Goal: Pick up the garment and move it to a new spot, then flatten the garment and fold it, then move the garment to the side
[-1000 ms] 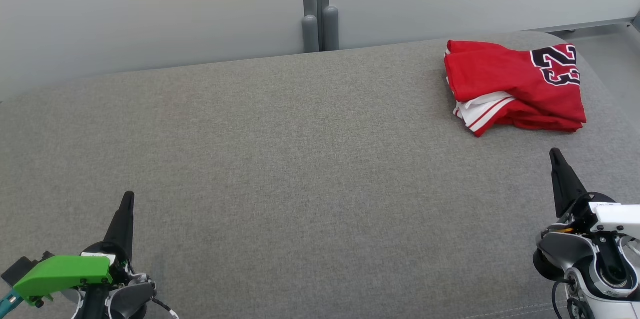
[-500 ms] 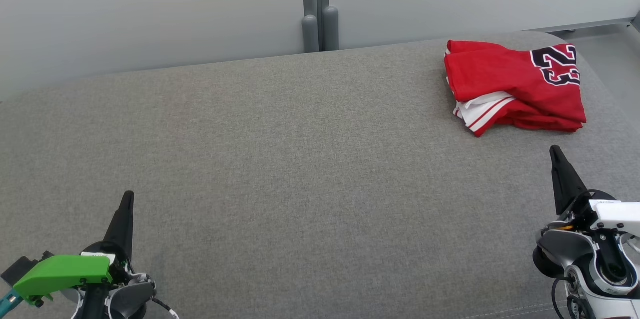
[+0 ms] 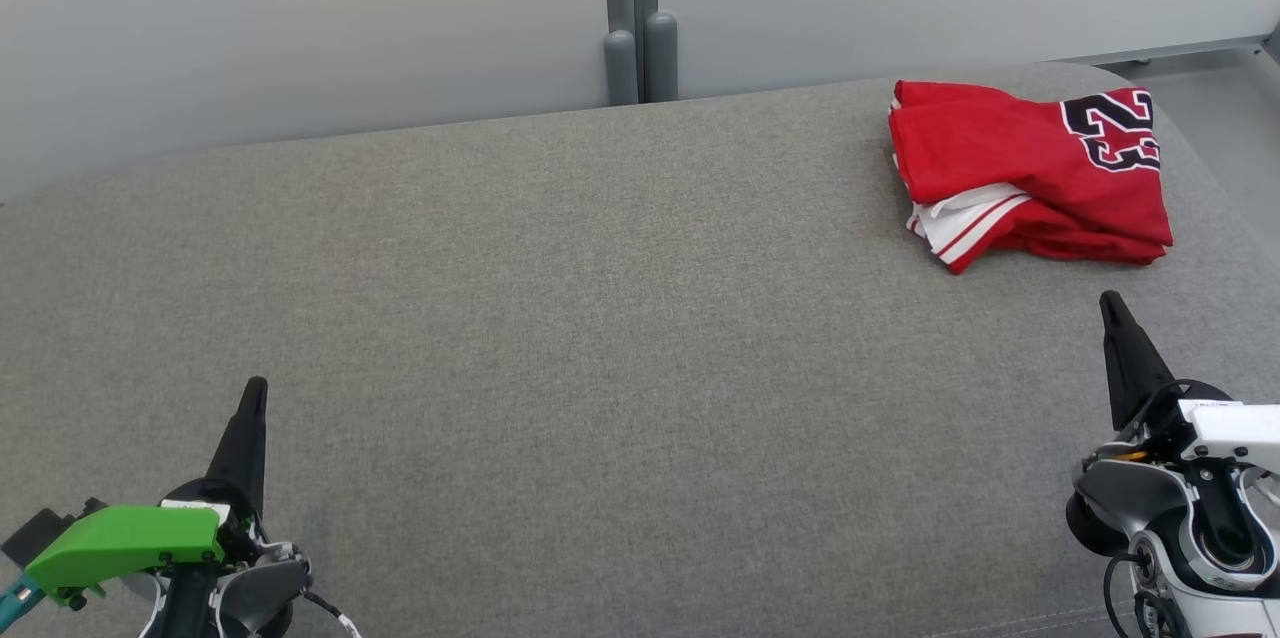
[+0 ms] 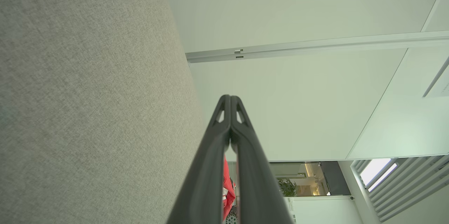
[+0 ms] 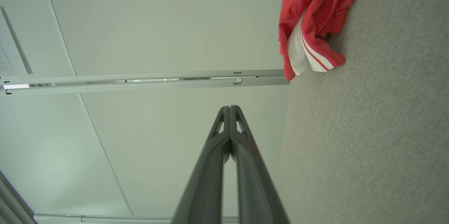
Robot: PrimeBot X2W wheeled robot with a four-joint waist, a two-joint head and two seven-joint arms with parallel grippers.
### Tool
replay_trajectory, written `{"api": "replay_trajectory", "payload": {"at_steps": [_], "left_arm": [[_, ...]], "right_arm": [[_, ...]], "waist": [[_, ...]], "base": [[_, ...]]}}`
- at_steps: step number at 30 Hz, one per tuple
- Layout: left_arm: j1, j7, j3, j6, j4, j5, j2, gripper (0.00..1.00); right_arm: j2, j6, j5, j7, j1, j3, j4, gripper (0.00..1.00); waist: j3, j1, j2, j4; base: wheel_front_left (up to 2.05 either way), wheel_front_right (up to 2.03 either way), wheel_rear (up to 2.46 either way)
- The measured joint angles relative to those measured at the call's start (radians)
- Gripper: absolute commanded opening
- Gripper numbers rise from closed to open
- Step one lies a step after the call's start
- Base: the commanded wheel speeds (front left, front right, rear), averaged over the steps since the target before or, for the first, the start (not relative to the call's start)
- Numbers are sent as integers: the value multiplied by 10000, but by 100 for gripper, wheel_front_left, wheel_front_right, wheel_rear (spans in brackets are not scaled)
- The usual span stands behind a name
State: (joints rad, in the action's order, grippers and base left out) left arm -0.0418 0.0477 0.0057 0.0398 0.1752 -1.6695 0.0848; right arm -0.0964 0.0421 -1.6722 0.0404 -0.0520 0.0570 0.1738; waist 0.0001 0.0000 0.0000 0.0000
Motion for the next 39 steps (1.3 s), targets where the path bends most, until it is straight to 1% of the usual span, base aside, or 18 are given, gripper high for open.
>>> {"api": "replay_trajectory", "payload": {"at_steps": [39], "left_arm": [[-1,2,13,2,8,0,0,0]], "right_arm": [[2,0,0,2,0,8,4,0]], "waist": [[0,0,0,0]], "base": [[0,0,0]]}}
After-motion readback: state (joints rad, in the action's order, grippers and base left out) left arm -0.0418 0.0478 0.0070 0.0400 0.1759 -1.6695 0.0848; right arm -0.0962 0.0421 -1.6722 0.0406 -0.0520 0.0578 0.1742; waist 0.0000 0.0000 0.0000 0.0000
